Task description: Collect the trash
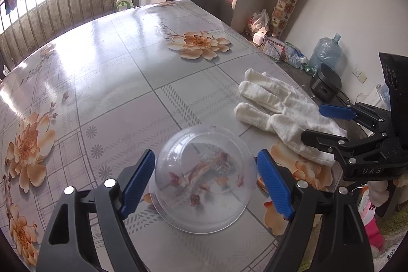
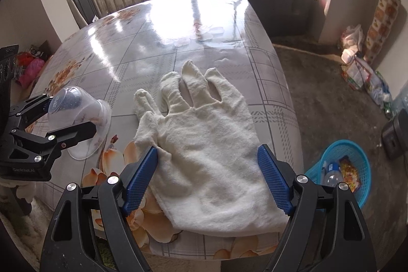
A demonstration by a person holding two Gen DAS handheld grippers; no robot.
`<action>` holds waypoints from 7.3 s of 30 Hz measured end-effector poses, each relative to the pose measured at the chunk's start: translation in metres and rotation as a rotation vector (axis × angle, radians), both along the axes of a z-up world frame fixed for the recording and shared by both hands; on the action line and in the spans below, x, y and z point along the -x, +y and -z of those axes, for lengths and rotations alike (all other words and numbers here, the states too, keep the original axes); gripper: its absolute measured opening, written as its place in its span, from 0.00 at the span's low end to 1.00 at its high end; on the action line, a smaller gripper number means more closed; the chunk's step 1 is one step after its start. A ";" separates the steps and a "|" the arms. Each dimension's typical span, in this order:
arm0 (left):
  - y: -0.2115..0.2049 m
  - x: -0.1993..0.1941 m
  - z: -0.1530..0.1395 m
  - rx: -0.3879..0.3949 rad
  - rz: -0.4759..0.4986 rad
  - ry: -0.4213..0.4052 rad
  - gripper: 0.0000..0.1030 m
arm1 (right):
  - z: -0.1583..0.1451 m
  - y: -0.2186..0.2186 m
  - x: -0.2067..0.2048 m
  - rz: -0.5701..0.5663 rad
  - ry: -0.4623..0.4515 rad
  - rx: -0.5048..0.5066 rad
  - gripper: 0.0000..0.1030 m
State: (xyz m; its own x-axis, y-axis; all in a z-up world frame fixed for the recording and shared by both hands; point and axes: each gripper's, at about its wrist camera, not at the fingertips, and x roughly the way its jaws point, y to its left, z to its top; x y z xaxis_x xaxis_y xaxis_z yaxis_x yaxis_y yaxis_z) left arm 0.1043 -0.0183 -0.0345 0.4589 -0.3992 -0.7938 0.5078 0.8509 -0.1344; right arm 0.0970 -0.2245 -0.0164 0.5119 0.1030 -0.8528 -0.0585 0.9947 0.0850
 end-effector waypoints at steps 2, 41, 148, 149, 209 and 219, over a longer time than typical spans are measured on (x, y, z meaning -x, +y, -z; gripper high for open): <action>-0.001 0.000 0.001 -0.004 -0.002 0.001 0.74 | 0.002 0.002 -0.001 0.005 0.002 0.018 0.74; 0.031 0.017 -0.044 0.079 -0.028 -0.113 0.69 | -0.058 -0.007 0.032 0.187 -0.144 -0.209 0.08; -0.325 0.005 -0.055 0.028 0.611 -0.034 0.69 | -0.040 -0.240 0.134 0.919 -0.305 -0.330 0.08; -0.336 0.005 -0.050 0.029 0.622 -0.012 0.69 | -0.033 -0.244 0.135 0.936 -0.292 -0.338 0.09; -0.064 0.053 -0.150 0.013 -0.190 -0.460 0.95 | -0.156 -0.062 0.108 0.429 -0.653 0.058 0.92; 0.013 0.094 -0.065 -0.080 -0.347 -0.155 0.95 | -0.113 -0.003 0.116 0.320 -0.437 0.125 0.92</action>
